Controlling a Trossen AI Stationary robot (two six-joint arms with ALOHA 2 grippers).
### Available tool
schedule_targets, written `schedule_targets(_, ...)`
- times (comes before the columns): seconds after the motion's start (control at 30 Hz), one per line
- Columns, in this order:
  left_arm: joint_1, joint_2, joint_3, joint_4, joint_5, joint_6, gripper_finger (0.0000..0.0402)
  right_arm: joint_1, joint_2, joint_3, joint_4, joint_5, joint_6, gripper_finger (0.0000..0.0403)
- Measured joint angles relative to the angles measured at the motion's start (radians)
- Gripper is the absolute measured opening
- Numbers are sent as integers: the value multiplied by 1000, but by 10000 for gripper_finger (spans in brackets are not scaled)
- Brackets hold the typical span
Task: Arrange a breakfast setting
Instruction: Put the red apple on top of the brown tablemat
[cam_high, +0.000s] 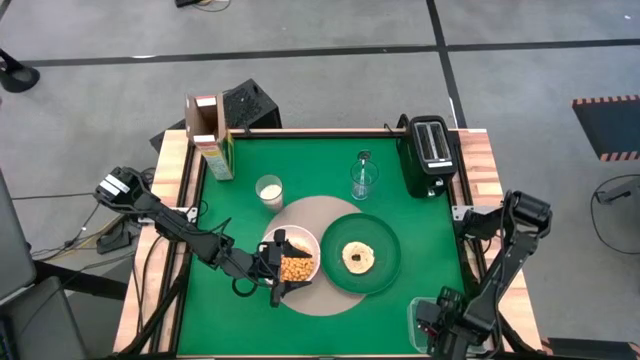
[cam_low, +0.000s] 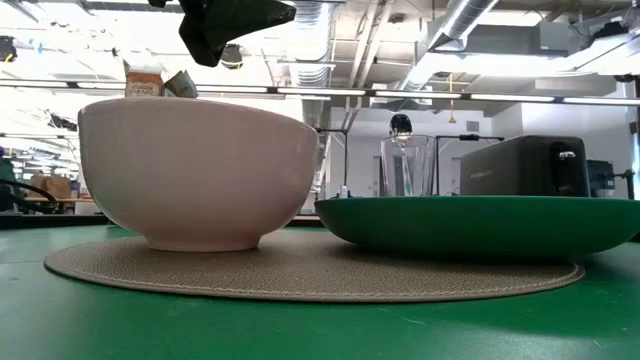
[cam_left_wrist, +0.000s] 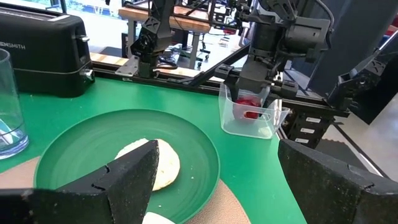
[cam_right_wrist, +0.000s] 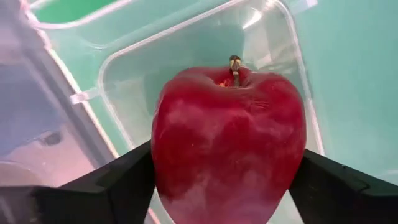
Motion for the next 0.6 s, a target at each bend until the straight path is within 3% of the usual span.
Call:
schedule_targets(0.13,0,0,0,0,0,0,316,0,-20,0,3,1,-3,303)
schedule_targets(0.6,0,0,0,0,0,0,316,-10,-233,0,-31,15,27,304)
